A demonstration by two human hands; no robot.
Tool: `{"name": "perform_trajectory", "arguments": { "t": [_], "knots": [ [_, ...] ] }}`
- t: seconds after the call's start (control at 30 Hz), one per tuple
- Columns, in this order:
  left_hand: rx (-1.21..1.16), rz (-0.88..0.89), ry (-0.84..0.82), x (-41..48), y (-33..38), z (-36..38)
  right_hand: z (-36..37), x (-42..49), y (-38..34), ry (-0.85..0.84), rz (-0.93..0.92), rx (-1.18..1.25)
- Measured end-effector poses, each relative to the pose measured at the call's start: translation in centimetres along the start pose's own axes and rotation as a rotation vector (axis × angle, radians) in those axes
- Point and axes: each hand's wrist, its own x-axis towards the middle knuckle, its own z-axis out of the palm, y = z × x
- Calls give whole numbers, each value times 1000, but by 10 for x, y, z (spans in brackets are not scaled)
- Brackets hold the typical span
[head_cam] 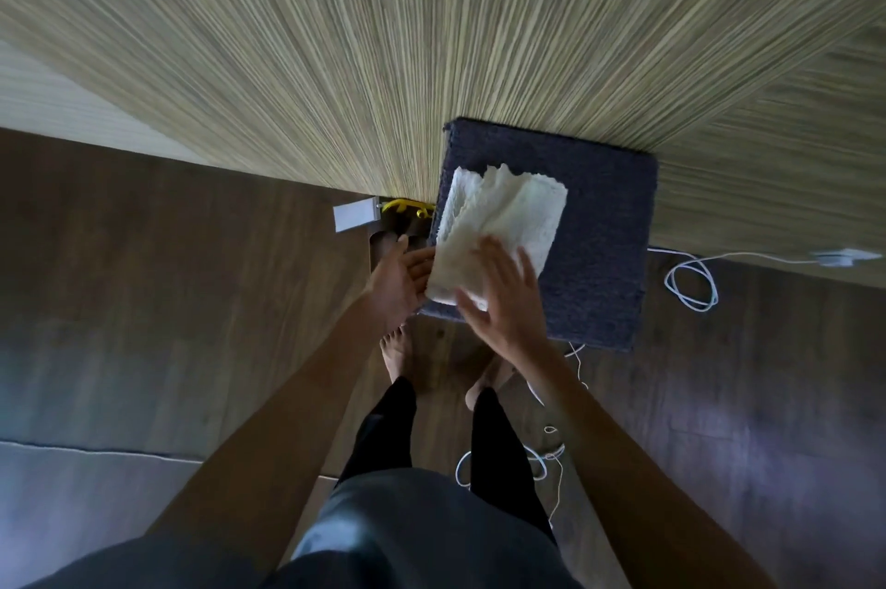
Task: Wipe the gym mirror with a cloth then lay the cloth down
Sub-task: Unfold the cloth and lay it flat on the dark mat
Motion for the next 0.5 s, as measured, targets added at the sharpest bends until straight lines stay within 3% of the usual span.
{"name": "perform_trajectory", "arguments": {
  "t": [0.07, 0.13, 0.2, 0.23, 0.33, 0.4, 0.5],
  "knots": [
    [24, 34, 26, 5, -2, 2, -10, 10, 8, 110, 175, 8],
    [145, 86, 52, 12, -4, 5, -15, 25, 13, 209, 570, 138],
    [553, 208, 146, 15, -4, 9, -17, 41, 19, 246, 931, 289],
    [757, 287, 211, 15, -5, 13, -19, 45, 20, 246, 1020, 313],
    [1056, 512, 406, 2, -8, 25, -22, 49, 22, 239, 996, 301],
    [1230, 639, 473, 2, -7, 33, -22, 52, 25, 240, 957, 434],
    [1268, 616, 362, 8, 7, 57, -27, 60, 30, 263, 1020, 718]
  ]
}}
